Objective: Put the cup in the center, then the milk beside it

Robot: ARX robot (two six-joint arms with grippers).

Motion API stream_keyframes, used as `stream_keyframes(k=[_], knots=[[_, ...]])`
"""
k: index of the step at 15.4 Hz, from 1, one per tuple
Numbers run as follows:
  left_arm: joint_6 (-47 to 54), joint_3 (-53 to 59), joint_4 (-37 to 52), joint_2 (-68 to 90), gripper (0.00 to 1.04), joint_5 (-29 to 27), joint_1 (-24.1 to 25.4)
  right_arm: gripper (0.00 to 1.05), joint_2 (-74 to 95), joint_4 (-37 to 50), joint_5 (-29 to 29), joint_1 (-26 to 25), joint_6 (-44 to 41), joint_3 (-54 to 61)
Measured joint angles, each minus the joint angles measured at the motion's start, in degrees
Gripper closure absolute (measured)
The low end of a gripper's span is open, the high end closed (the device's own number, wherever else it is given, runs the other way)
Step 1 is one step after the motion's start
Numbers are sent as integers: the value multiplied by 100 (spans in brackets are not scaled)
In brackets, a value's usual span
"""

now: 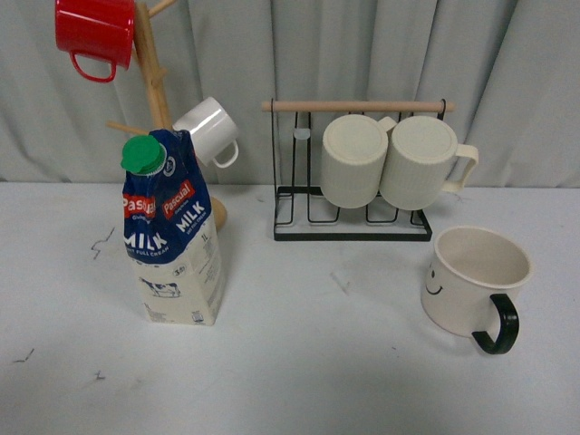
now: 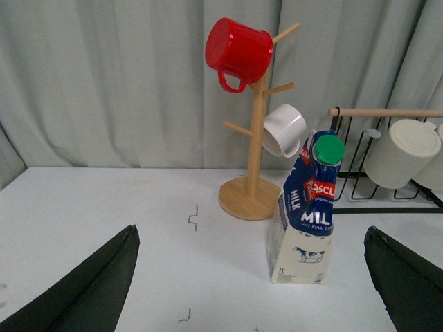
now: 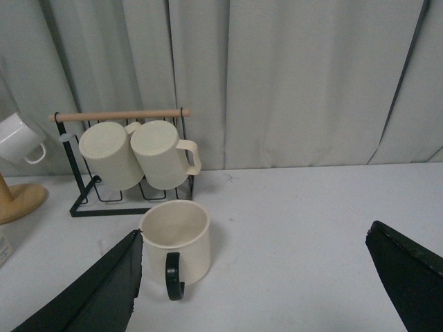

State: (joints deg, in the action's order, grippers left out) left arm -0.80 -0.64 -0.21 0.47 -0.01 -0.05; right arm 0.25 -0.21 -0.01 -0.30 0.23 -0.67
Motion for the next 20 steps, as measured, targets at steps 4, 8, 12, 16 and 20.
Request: stream_keyframes(k=[4,8,12,16,20], knots=[[0,0,0,0,7,0,0,6,0,0,0,0,0,0],[0,0,0,0,7,0,0,6,0,0,0,0,0,0],[0,0,0,0,7,0,0,6,0,0,0,0,0,0],[0,0,0,0,7,0,0,6,0,0,0,0,0,0],[0,0,0,0,7,0,0,6,0,0,0,0,0,0]])
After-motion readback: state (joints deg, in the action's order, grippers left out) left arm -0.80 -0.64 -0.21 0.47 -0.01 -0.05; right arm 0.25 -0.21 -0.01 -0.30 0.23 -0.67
